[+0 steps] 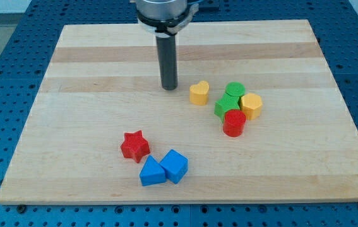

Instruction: Move the red star horizontally left to the red circle

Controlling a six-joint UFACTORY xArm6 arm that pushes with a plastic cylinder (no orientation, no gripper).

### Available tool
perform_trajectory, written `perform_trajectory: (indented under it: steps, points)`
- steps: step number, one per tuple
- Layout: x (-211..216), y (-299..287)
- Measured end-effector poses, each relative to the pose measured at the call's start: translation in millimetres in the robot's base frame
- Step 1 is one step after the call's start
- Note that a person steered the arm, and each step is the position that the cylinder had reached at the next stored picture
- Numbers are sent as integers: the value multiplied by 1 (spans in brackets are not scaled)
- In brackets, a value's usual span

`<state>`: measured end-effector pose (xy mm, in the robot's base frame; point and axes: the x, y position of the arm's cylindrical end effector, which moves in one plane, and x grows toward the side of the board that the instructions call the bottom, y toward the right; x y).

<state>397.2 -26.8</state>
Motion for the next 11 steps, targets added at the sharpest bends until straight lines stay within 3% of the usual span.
perform_trajectory:
  steps: [3,5,6,7,8,9,10,11]
  points:
    - [4,64]
    - [-4,-32]
    - [18,-110]
    - [81,-131]
    - [146,-131]
    - [185,-112]
    - [191,-76]
    - [171,-65]
